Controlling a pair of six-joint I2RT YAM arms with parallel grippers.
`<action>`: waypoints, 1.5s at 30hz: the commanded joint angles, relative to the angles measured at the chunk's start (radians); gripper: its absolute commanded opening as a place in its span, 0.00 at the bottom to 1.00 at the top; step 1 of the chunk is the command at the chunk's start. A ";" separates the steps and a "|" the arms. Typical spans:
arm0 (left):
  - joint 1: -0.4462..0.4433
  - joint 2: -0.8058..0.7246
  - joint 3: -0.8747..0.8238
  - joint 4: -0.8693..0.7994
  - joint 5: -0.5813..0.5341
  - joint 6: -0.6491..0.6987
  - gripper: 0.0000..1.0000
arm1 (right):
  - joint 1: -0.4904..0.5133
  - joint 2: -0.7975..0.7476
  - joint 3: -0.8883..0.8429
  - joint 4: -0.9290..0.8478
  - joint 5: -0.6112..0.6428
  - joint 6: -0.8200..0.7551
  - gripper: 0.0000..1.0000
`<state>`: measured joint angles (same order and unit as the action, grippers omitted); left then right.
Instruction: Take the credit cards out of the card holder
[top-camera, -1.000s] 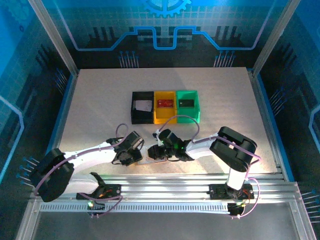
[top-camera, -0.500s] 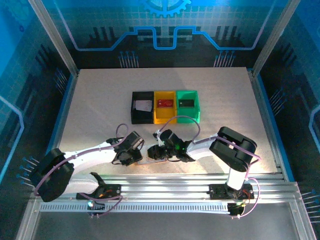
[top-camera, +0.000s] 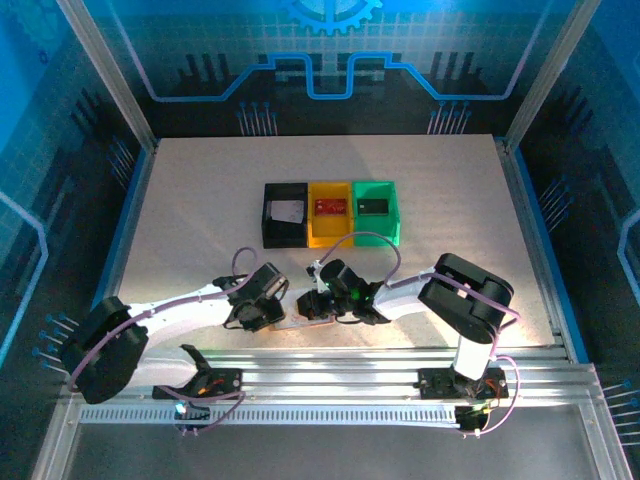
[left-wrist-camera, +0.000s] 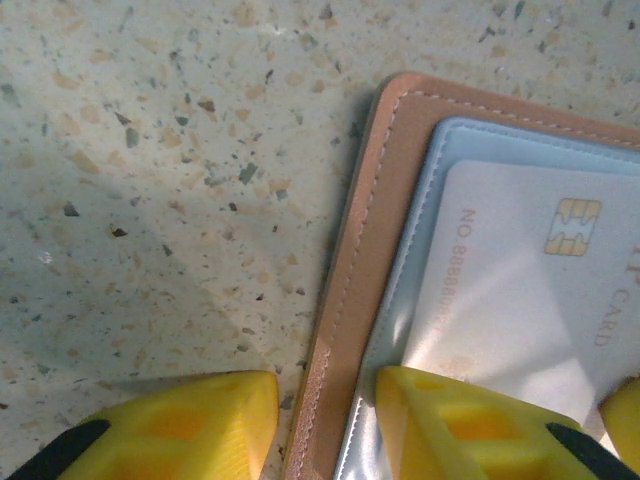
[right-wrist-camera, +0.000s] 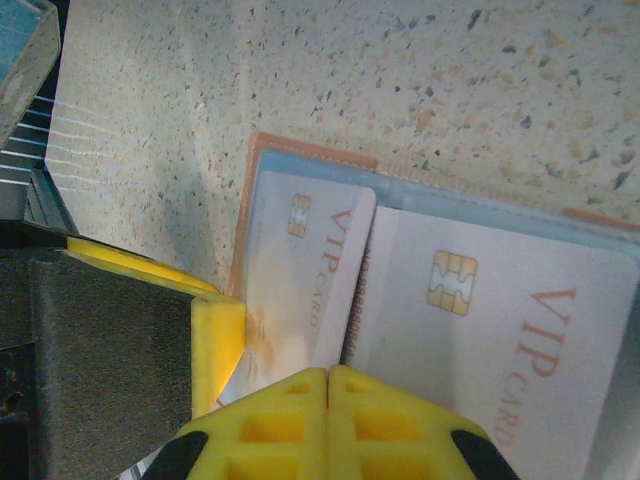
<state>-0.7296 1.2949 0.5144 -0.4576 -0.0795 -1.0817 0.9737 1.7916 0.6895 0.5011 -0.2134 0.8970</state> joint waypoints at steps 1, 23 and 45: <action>-0.029 0.123 -0.117 0.321 0.104 0.013 0.36 | 0.041 -0.012 -0.009 0.056 -0.099 -0.017 0.00; -0.028 -0.079 -0.095 0.152 0.035 0.025 0.37 | -0.030 -0.103 -0.116 0.089 -0.096 -0.006 0.00; -0.031 -0.041 -0.163 0.263 0.079 -0.017 0.38 | -0.008 -0.068 0.036 -0.167 0.024 0.021 0.30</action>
<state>-0.7425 1.1614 0.4229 -0.3672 -0.0937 -1.0752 0.9550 1.7077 0.6952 0.4015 -0.2321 0.9054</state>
